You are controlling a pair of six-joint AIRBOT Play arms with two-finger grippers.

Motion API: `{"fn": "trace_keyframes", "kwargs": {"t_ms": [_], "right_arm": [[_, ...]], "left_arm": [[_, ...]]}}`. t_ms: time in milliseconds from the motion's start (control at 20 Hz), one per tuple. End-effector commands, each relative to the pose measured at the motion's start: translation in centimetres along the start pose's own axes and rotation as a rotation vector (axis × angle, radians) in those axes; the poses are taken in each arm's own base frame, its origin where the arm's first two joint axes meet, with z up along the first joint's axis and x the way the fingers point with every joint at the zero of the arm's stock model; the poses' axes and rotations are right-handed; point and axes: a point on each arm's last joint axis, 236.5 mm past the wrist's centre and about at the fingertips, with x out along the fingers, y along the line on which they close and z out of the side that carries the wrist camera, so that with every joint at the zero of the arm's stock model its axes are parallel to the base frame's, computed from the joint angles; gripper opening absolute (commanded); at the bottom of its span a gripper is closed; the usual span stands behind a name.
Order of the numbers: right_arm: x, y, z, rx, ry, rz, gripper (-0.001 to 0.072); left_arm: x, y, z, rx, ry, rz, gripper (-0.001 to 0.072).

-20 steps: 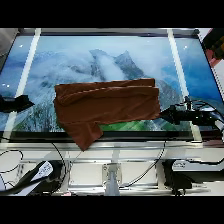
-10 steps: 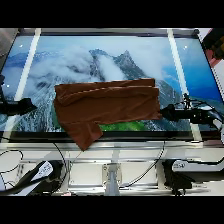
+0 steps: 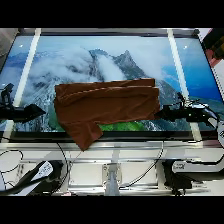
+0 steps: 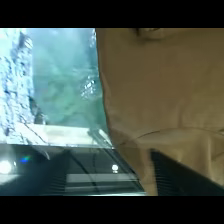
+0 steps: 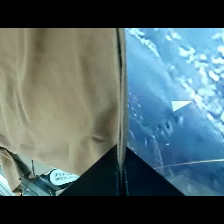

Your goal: Fold the clothes and pants, and hang the long-sleeved shirts on hangers.

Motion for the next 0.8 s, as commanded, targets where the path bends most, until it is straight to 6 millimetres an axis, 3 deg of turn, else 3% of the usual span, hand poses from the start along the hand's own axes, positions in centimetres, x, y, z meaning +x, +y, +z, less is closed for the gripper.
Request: {"fn": "trace_keyframes", "kwargs": {"t_ms": [0, 200, 300, 500, 750], "right_arm": [[-0.1, -0.1, 0.1, -0.001, -0.006, -0.003, 0.0011], [-0.1, -0.1, 0.1, -0.001, -0.005, -0.003, 0.0011], [-0.1, 0.0, 0.1, -0.001, -0.005, -0.002, 0.0011], [-0.1, -0.1, 0.2, -0.001, -0.009, -0.006, 0.0011], [-0.1, -0.2, 0.4, -0.001, -0.014, -0.010, 0.0011]], "left_arm": [[0.9, 0.1, -1.4, -0.034, 0.038, -0.009, 0.0594], [2.9, 0.5, -3.6, -0.064, 0.082, -0.018, 0.0593], [3.8, 0.6, -3.8, -0.088, 0.067, -0.026, 0.0592], [5.3, -0.6, -5.5, -0.052, 0.091, -0.096, 0.0580], [6.4, -2.2, -9.6, -0.049, 0.206, -0.183, 0.0579]]}}
